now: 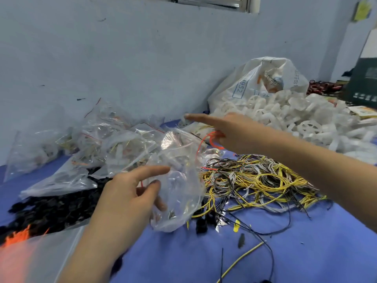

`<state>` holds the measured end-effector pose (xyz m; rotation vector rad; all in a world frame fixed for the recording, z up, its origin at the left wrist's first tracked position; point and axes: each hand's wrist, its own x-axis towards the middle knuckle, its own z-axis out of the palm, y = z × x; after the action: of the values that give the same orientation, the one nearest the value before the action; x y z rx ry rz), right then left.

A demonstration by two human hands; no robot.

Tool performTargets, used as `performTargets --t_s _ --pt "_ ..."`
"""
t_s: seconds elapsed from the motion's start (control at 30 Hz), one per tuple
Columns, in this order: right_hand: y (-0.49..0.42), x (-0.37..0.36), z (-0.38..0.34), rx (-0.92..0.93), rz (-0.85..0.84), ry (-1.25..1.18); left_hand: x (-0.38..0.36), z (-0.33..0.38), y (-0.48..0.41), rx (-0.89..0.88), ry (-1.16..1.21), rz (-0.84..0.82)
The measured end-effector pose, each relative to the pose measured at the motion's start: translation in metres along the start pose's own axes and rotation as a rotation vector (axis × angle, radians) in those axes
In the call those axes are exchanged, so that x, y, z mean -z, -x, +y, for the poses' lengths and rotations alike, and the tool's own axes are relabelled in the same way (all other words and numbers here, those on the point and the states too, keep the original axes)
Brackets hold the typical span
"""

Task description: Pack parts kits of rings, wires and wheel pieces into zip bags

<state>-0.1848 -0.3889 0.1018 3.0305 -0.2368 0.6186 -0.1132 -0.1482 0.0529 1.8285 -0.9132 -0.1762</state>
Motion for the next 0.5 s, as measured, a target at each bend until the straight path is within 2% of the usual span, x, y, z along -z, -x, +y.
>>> performTargets --t_s 0.07,0.13,0.27,0.37,0.43,0.5 --pt "0.001 0.005 0.002 -0.012 0.194 0.050 0.000 0.000 0.000 -0.006 0.006 0.008" --pt "0.003 0.015 0.005 -0.070 0.305 -0.098 -0.002 0.000 0.000 -0.008 0.029 0.015" --pt "0.016 0.024 0.001 -0.174 0.368 -0.937 -0.006 -0.005 -0.002 0.004 0.056 -0.005" --pt "0.024 0.019 -0.003 -0.294 0.273 -1.604 -0.007 -0.007 -0.003 -0.001 0.061 0.001" --pt "0.028 0.013 -0.011 -0.308 0.103 -1.897 -0.010 -0.006 -0.003 -0.017 0.047 -0.002" --pt "0.031 0.008 -0.026 -0.214 -0.154 -2.238 -0.013 -0.005 -0.003 -0.037 0.030 -0.002"
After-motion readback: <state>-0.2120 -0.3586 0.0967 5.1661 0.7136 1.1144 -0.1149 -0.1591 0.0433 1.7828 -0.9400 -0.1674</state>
